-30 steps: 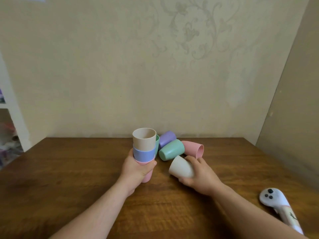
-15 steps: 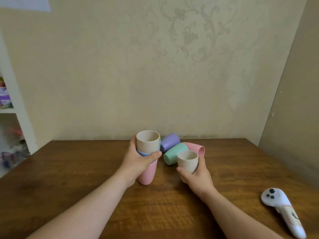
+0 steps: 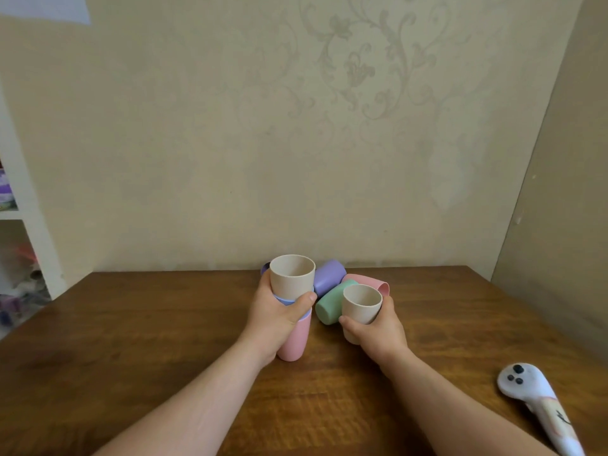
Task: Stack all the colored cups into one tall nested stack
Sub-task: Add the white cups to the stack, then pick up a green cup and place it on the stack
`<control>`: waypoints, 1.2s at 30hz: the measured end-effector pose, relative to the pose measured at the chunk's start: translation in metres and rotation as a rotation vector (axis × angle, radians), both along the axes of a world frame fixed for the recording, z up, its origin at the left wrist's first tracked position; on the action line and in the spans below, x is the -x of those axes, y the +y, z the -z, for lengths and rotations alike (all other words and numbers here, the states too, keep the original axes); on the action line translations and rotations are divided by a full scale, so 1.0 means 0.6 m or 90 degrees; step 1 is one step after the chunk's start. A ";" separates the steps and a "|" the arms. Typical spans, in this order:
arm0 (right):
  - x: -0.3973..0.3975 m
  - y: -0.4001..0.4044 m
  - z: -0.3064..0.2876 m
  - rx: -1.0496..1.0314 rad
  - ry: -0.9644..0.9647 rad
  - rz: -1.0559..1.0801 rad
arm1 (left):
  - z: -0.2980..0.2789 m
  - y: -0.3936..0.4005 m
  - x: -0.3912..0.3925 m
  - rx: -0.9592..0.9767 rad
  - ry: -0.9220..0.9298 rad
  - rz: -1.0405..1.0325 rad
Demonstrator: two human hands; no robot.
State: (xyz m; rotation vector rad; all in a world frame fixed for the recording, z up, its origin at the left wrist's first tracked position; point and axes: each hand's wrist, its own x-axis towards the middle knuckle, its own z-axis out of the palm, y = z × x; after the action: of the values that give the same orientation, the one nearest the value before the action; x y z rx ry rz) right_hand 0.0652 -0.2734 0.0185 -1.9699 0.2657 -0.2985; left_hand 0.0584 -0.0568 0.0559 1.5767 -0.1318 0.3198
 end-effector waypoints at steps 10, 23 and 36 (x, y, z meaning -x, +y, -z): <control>-0.026 -0.028 -0.146 -0.075 -0.115 -0.019 | 0.002 -0.011 -0.006 0.001 0.010 -0.033; 0.009 0.135 -0.241 -0.007 -0.088 -0.328 | -0.010 -0.014 -0.008 -0.039 0.043 -0.026; -0.020 0.000 -0.146 0.182 0.043 -0.017 | 0.000 -0.011 -0.009 -0.019 0.041 -0.018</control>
State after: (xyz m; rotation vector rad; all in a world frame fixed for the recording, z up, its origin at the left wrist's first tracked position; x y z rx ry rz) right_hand 0.0772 -0.2735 0.1061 -2.2667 0.2508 -0.2645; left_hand 0.0638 -0.0635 0.0562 1.6183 -0.0645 0.2894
